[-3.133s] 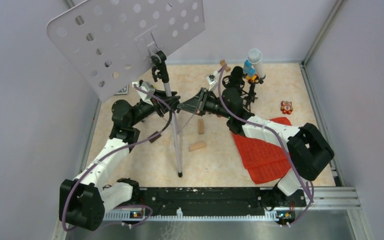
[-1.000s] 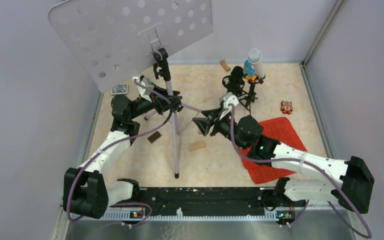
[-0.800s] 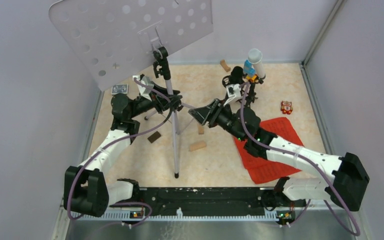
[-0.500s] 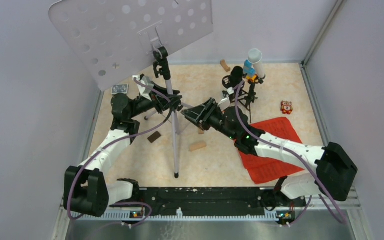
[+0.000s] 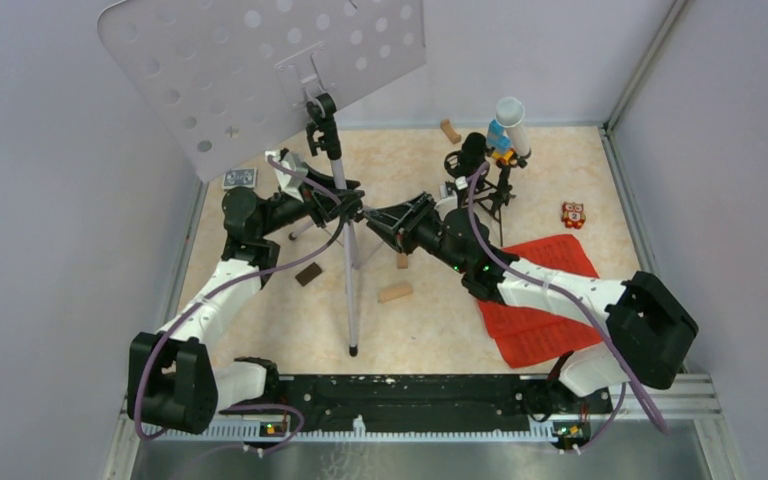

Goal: Pack up the instrument practice props

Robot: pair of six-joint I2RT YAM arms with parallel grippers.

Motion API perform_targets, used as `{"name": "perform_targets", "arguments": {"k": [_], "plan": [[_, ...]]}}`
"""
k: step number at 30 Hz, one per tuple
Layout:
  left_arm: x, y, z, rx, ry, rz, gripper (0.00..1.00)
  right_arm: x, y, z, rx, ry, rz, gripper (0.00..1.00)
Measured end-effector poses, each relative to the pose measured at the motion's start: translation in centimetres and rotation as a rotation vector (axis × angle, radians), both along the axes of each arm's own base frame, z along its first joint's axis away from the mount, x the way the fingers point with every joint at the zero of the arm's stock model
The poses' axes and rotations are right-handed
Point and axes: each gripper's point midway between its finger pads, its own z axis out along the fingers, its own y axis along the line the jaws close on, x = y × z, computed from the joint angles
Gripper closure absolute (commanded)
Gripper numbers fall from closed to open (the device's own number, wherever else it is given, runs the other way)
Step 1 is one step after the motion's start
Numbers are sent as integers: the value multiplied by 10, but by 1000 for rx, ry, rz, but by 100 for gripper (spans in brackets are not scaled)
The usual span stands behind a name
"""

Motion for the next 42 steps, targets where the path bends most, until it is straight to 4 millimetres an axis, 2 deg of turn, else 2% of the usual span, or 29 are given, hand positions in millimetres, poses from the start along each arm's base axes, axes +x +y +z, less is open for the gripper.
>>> {"name": "perform_targets", "arguments": {"k": [4,6,9,12,13,17,22,26,27,28,29,31,36,42], "plan": [[-1,0,-1,8,-6,-4,100,2,3,-2,7,5,8,65],[-2,0,-2,12,-6,-7,100,3,8,-3,7,6,21,69],[-2,0,-2,15,-5,-8,100,3,13,-2,15,0,42,80],[-2,0,-2,15,-5,-9,100,3,15,1,18,-13,52,98],[-2,0,-2,15,-6,-9,100,3,16,0,15,-14,53,100],[0,2,-2,20,-9,1,100,4,18,-1,0,-44,62,100],[4,6,-3,27,-17,18,100,6,28,0,-147,-223,126,100],[6,10,-4,33,-21,29,100,7,34,-1,-349,-459,179,100],[6,12,-5,39,-26,28,100,7,36,-1,-481,-641,190,100],[6,12,-5,39,-25,28,100,7,36,-2,-488,-648,192,100],[6,12,-5,40,-25,28,100,5,36,-2,-543,-727,195,100],[5,11,-6,42,-24,20,100,2,37,-2,-730,-941,154,100],[0,9,-7,50,-25,-13,100,-4,34,-2,-1207,-1345,95,100],[-4,6,-7,55,-27,-37,100,-10,31,-9,-1778,-1706,33,100]]}}
